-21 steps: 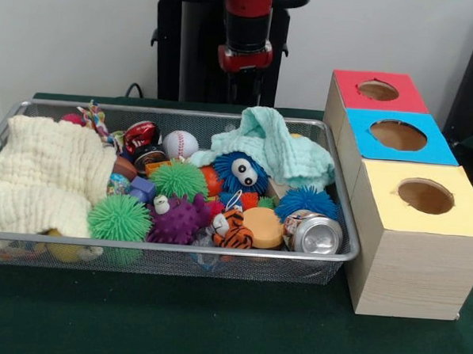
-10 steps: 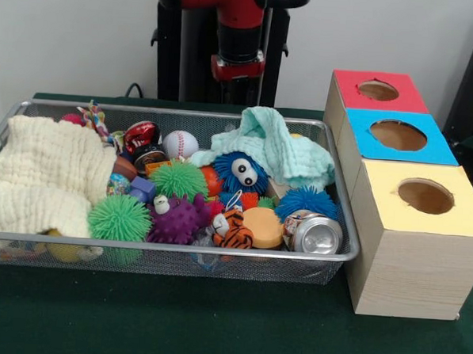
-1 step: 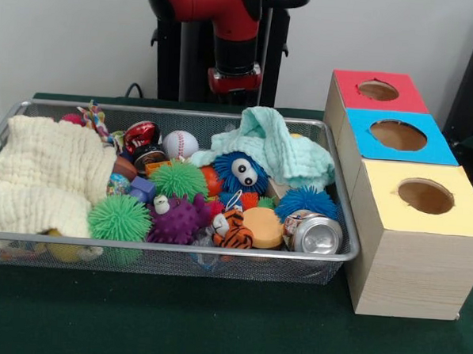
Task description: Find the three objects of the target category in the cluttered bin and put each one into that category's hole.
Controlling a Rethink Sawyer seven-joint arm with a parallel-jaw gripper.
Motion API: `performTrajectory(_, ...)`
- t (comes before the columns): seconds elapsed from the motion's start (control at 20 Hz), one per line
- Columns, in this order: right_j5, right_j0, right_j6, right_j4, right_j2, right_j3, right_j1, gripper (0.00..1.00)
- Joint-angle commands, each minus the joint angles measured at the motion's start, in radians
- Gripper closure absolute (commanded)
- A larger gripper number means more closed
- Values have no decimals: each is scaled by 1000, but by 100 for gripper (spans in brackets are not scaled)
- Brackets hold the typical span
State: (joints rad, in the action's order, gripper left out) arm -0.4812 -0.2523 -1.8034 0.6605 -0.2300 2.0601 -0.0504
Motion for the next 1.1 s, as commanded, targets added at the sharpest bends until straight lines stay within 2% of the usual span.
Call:
performTrajectory(0.05, -93, -1, -147, -105, 52, -171, 41, 0)
performTrajectory(0.5, -103, 13, -140, -128, 46, -166, 45, 0)
performTrajectory(0.8, -105, -13, -140, -122, 53, -203, 116, 0)
performTrajectory(1.1, 92, -53, -106, -71, 92, -271, 158, 0)
